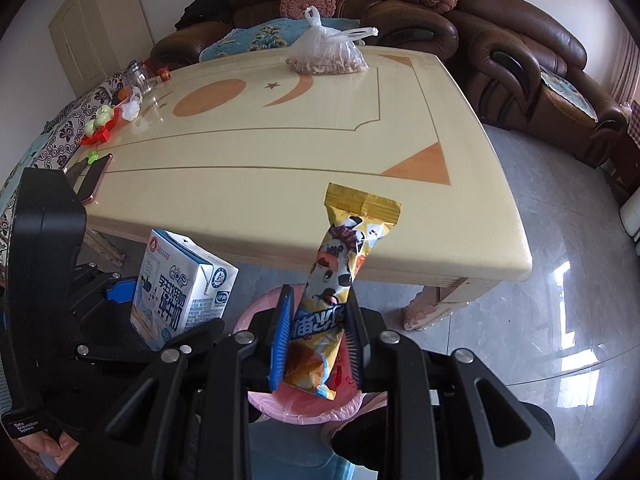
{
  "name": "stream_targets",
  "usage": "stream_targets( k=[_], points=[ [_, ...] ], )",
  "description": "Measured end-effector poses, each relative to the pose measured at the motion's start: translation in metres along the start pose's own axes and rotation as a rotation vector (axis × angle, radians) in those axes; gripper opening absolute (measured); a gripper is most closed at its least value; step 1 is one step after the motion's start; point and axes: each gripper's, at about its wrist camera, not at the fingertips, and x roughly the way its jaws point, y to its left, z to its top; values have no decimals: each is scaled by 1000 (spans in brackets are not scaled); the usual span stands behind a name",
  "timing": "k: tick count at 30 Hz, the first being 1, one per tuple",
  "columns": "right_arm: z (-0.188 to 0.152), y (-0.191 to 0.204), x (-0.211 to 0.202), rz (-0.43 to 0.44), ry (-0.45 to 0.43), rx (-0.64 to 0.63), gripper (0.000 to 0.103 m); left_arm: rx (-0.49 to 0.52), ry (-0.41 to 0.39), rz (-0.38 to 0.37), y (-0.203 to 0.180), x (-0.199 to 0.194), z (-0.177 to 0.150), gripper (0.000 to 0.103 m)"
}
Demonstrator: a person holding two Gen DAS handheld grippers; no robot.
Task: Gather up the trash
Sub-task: 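Carry the milk carton and snack wrapper with both tools over the pink bin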
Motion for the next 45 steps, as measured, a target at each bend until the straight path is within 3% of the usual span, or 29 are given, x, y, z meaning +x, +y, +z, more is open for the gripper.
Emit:
stream_targets(
  k=[22, 35, 45],
  points=[
    [-58, -20, 106, 31, 248, 62, 25, 36, 241, -70, -18, 112, -24, 66],
    [-90, -32, 189, 42, 402, 110, 25, -20, 429, -136, -19, 201, -51, 66],
    [-104, -44, 251, 52, 516, 133, 25, -87, 554, -167, -6, 255, -53, 66]
  ],
)
